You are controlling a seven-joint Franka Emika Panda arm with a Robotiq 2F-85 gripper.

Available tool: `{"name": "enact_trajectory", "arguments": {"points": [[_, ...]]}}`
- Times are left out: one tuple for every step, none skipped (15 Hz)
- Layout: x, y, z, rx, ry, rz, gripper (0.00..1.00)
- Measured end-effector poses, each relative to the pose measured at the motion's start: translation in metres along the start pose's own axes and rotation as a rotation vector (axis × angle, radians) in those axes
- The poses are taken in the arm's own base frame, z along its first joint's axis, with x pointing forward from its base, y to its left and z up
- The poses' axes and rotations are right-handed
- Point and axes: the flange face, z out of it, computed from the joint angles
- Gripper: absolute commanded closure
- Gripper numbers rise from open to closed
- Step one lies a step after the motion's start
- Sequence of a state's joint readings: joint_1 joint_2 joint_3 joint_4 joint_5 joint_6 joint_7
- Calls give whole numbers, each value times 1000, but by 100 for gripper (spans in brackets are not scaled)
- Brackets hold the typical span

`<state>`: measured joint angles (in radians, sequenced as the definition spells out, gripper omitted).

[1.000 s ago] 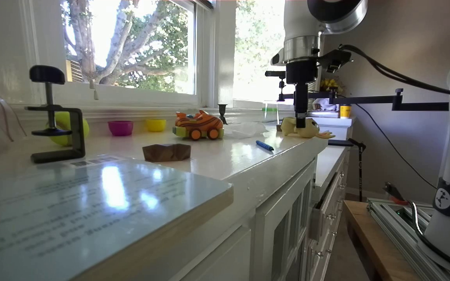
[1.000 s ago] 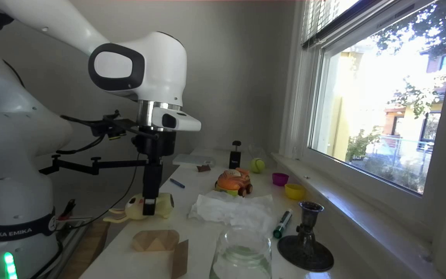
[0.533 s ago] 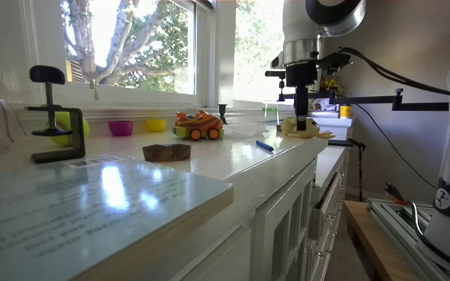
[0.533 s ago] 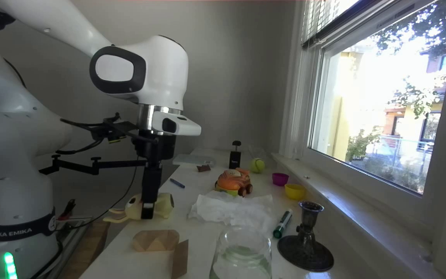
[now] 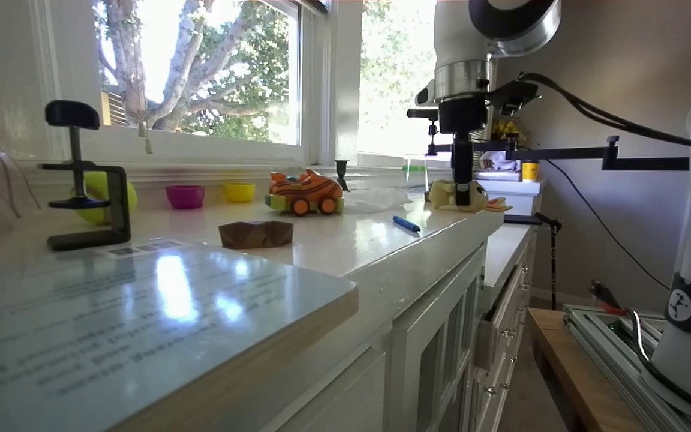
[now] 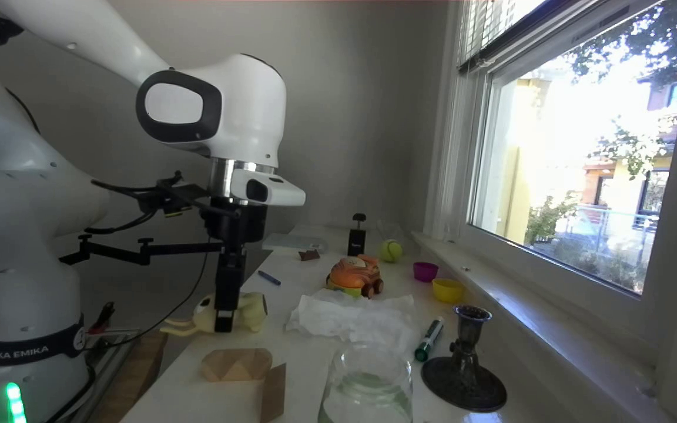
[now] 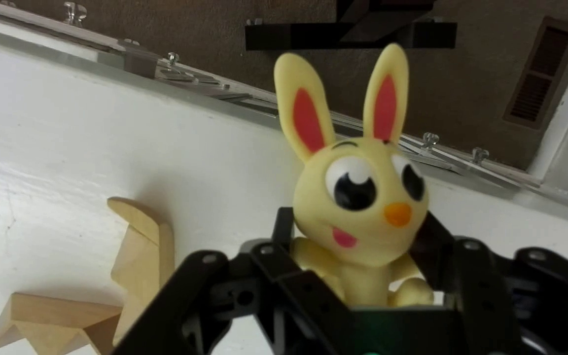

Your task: Move the plush toy to the left

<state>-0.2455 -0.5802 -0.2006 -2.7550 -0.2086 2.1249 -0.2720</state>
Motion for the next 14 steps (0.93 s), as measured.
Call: {"name": "enact_trajectory", "arguments": {"points": [[0,0,0,0,0,1,69],[0,1,0,0,0,2,73],[0,1,-1,0,-2,4,77],[0,1,-3,4,-5,12,77],[0,1,-4,14,-14,28,78],[0,1,-5,27,-26,49,79],[0,1,-7,41,-37,73,79],[1,1,-9,55,-47,101,79],[3,1,-11,70,-55,133,79],[4,2,-12,84,-65,164,79],[6,2,-13,96,-73,194,79],[9,3,-13,107,-79,223,79],[11,3,-13,116,-82,248,79],[13,3,-13,126,-84,272,79]]}}
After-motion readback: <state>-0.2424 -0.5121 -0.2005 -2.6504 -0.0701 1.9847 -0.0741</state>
